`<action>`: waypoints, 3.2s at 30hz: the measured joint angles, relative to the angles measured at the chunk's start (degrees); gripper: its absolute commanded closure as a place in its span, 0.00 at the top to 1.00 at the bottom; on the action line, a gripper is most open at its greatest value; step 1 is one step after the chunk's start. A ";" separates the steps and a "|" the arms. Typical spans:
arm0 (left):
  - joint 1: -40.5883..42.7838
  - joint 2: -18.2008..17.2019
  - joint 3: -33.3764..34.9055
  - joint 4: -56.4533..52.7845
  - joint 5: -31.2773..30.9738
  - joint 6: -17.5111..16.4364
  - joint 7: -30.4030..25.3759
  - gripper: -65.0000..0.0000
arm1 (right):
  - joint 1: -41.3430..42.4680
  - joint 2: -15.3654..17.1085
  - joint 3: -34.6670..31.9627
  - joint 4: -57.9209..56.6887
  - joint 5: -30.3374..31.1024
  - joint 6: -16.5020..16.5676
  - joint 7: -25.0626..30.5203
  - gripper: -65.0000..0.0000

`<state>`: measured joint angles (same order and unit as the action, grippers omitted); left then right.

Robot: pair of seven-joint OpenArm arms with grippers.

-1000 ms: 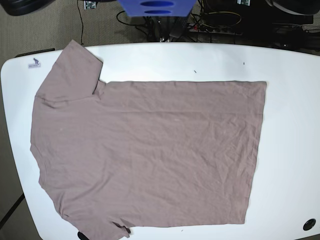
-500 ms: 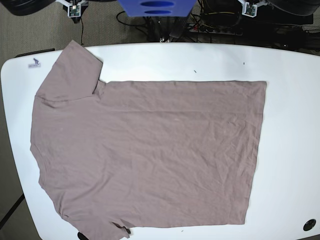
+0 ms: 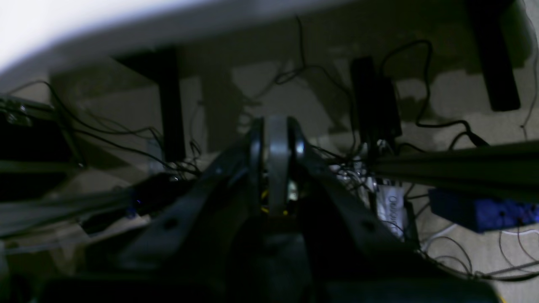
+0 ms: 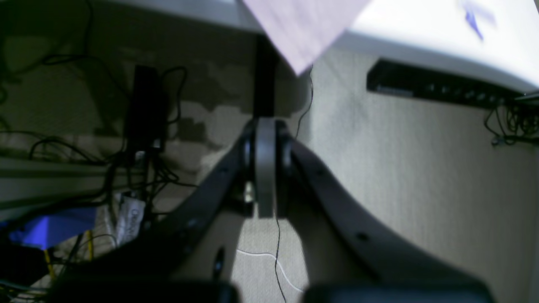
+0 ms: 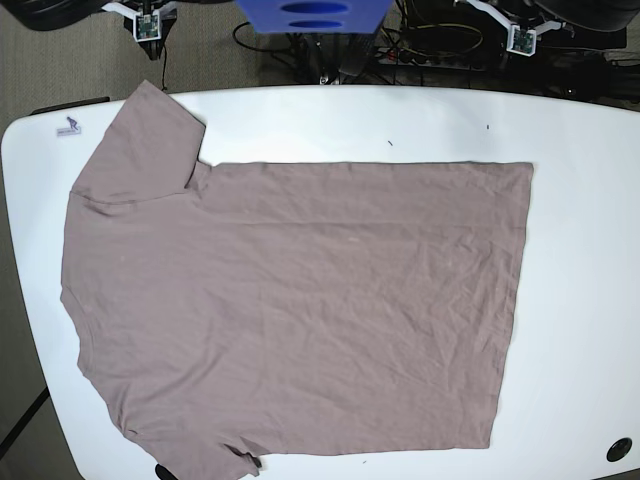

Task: Fold the T-shirt properly
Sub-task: 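Lower both open grippers onto the shirt's shoulder corners, then close both grippers on the shoulder corners of the shirt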

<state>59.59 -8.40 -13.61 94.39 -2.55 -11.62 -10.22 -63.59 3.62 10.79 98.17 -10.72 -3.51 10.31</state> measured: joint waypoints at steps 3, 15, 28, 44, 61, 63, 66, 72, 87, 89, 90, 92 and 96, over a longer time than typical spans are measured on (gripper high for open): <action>0.35 -0.02 -0.79 2.45 0.57 -0.46 0.57 0.02 | 0.31 2.01 -0.22 3.48 0.42 0.98 -1.62 0.00; -0.35 -0.98 -4.39 10.91 1.60 -0.35 3.04 0.01 | 5.46 4.50 -0.09 9.60 1.31 0.28 -9.22 0.00; -7.08 -3.65 -4.79 18.14 1.03 -0.37 12.63 0.00 | 11.85 3.98 -0.02 11.19 2.23 0.39 -15.72 0.01; -9.53 -3.04 -4.26 16.81 -6.73 -0.20 13.40 0.00 | 12.66 3.54 0.11 11.54 5.51 1.01 -20.85 0.05; -19.23 -0.90 -4.33 19.39 2.95 -0.83 12.11 0.43 | 19.56 3.72 1.16 15.65 15.23 12.13 -31.17 0.44; -20.17 0.13 -4.57 19.26 2.78 -0.87 12.57 0.42 | 19.82 3.74 0.87 16.85 16.20 12.17 -31.58 0.46; -21.49 2.10 -4.76 19.21 3.52 -0.83 14.64 0.37 | 19.67 3.85 0.83 18.05 16.90 11.61 -31.93 0.46; -23.30 4.09 -5.11 18.27 4.09 -1.05 15.69 0.28 | 19.74 3.87 0.63 18.45 16.96 10.82 -31.76 0.43; -21.94 3.10 -5.27 15.41 3.65 -1.03 16.02 0.34 | 20.57 3.54 6.80 12.44 25.22 15.06 -36.72 0.44; -21.90 2.97 -5.20 15.19 3.67 -1.05 16.04 0.35 | 20.37 3.52 6.82 12.44 24.13 15.47 -36.81 0.44; -21.86 2.97 -5.20 15.10 3.67 -1.03 16.06 0.36 | 20.39 3.52 7.15 12.44 24.15 16.04 -37.11 0.44; -21.81 2.95 -5.20 15.04 3.65 -1.03 16.04 0.39 | 20.39 3.52 7.39 12.50 23.93 16.57 -37.18 0.44; -22.18 2.82 -5.29 13.90 0.87 -1.03 16.02 0.43 | 20.37 3.56 7.23 13.57 23.17 19.08 -37.51 0.44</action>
<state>37.41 -5.58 -18.90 108.29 -1.67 -12.64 5.80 -43.22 7.18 18.02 111.74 12.45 15.57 -27.20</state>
